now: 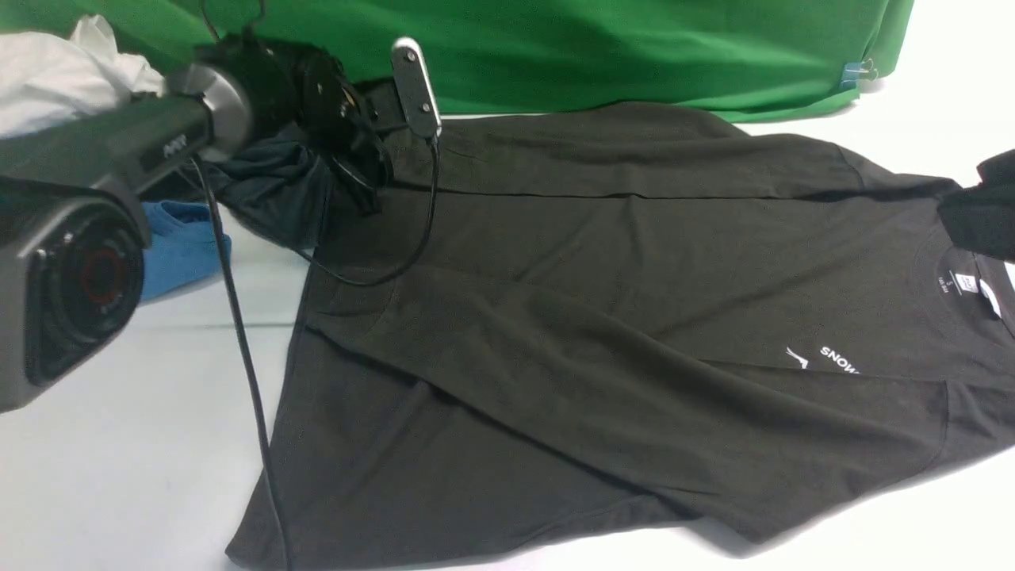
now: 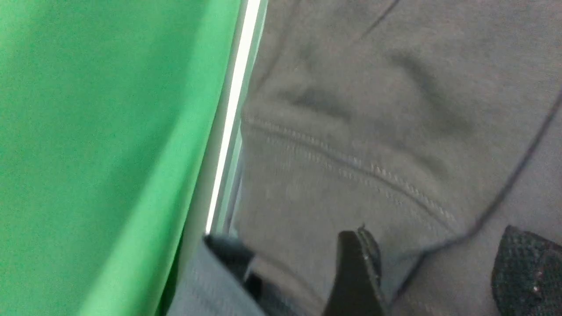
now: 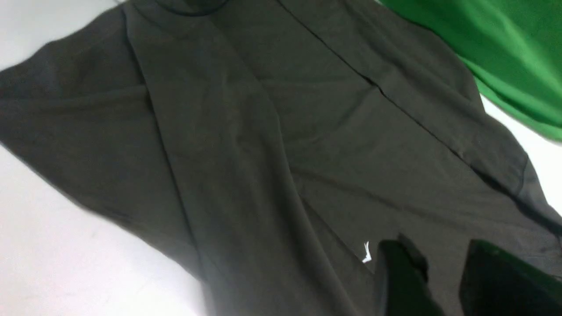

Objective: Fold a long-sleeved shirt on a white desktop.
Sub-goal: 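Grab the top left corner of the dark shirt with the left gripper, then fold the left side of the dark shirt inward over its body with the left gripper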

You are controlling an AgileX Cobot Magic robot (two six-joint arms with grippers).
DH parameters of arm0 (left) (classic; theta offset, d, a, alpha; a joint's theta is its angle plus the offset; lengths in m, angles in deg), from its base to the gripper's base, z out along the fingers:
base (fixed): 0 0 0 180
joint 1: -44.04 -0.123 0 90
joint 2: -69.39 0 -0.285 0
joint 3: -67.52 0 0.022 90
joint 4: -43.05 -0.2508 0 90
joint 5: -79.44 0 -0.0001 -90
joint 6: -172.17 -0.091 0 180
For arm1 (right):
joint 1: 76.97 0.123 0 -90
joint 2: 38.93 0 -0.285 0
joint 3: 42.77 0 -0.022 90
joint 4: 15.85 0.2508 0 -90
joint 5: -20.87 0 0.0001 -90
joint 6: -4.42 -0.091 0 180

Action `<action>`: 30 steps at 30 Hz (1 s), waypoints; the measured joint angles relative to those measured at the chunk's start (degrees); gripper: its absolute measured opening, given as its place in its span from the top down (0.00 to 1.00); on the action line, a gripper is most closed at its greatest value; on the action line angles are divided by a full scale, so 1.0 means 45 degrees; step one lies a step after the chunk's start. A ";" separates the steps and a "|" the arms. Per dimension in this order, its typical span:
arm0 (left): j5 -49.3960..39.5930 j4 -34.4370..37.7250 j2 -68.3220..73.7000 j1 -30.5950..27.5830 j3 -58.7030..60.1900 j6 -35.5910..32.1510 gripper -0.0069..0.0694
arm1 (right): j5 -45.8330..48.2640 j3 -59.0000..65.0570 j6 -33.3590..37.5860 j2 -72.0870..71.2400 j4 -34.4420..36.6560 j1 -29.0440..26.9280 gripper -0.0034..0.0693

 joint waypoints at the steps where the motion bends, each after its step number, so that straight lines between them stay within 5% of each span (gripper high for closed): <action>1: 0.0154 0.0000 0.0131 0.0000 -0.0010 -0.0162 0.39 | 0.0000 0.0000 0.0000 0.0000 0.0000 0.0000 0.63; 11: 0.2130 -0.0048 0.0699 0.0000 -0.0052 -0.0463 0.41 | 0.0048 0.0000 0.0012 0.0000 0.0012 0.0000 0.63; 16: 0.2032 0.0124 0.0782 0.0000 -0.0052 -0.0463 0.55 | 0.0048 0.0000 -0.0034 0.0000 0.0038 0.0000 0.63; 22: 0.0719 0.0146 0.0196 0.0000 -0.0052 -0.0471 0.84 | 0.0048 0.0000 -0.0051 0.0000 0.0038 0.0000 0.63; 30: -0.1809 0.0384 -0.1066 0.0123 -0.0052 -0.0443 0.86 | 0.0048 0.0000 -0.0051 0.0000 0.0111 0.0000 0.63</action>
